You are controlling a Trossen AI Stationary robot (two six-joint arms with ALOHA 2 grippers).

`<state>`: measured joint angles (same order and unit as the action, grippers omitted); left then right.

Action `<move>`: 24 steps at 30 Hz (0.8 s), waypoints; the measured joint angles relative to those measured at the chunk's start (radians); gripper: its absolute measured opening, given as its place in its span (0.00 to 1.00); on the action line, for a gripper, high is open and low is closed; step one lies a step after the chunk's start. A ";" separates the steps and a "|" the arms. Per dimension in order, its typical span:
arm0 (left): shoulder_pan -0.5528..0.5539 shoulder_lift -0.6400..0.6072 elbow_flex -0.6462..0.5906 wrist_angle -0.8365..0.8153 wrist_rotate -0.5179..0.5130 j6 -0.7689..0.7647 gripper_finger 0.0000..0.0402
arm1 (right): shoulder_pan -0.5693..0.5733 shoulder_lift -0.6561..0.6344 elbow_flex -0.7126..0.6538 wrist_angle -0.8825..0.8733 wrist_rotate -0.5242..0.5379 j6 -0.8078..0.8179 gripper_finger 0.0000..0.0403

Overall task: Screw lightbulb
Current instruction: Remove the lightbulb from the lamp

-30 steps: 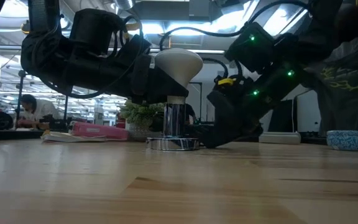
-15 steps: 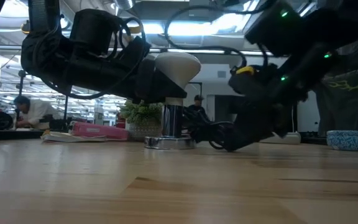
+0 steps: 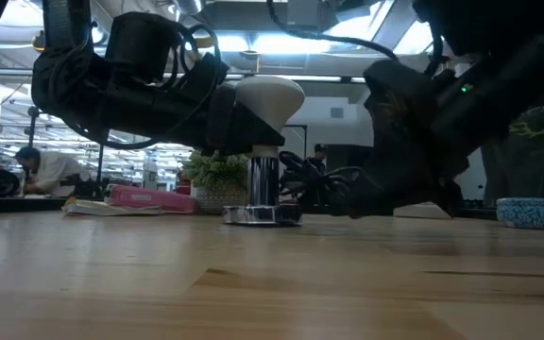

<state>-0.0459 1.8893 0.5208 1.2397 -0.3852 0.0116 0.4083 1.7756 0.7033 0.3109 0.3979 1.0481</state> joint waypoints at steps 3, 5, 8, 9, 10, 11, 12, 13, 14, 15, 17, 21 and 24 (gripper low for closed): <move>0.000 0.000 0.000 0.012 -0.003 0.000 0.39 | 0.001 0.000 0.000 0.042 0.002 0.001 0.14; 0.000 0.000 -0.001 0.023 -0.004 0.000 0.39 | 0.001 0.000 0.001 0.061 0.002 0.000 0.14; 0.000 0.001 0.002 0.025 -0.004 0.000 0.39 | -0.001 0.000 0.002 0.071 0.005 -0.004 0.14; 0.001 0.001 0.002 0.024 -0.006 0.000 0.39 | -0.001 0.000 0.002 0.071 0.015 -0.004 0.14; 0.001 0.001 0.002 0.023 -0.007 0.000 0.39 | -0.001 0.000 0.002 0.069 0.030 -0.005 0.14; 0.001 0.001 0.002 0.022 -0.008 0.000 0.39 | -0.001 0.000 0.002 0.066 0.043 -0.005 0.14; 0.001 0.001 0.002 0.022 -0.010 -0.001 0.39 | -0.001 0.000 0.002 0.063 0.053 -0.005 0.14; 0.001 0.001 0.002 0.022 -0.010 -0.003 0.39 | -0.001 0.000 0.002 0.060 0.055 -0.005 0.14; 0.001 0.001 0.002 0.022 -0.010 -0.004 0.39 | -0.001 0.000 0.002 0.059 0.055 -0.006 0.14; 0.001 0.001 0.002 0.022 -0.010 -0.003 0.39 | -0.001 0.000 0.002 0.058 0.053 -0.009 0.14; 0.001 0.001 0.003 0.022 -0.009 -0.001 0.39 | -0.002 -0.001 0.003 0.054 0.042 -0.019 0.14; 0.001 0.001 0.003 0.023 -0.007 0.000 0.39 | -0.002 -0.002 0.004 0.054 0.028 -0.034 0.17; 0.001 0.001 0.003 0.021 -0.007 0.000 0.39 | -0.002 -0.002 0.004 0.056 0.025 -0.035 0.25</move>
<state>-0.0444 1.8900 0.5236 1.2605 -0.3924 0.0117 0.4065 1.7733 0.7074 0.3665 0.4228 1.0129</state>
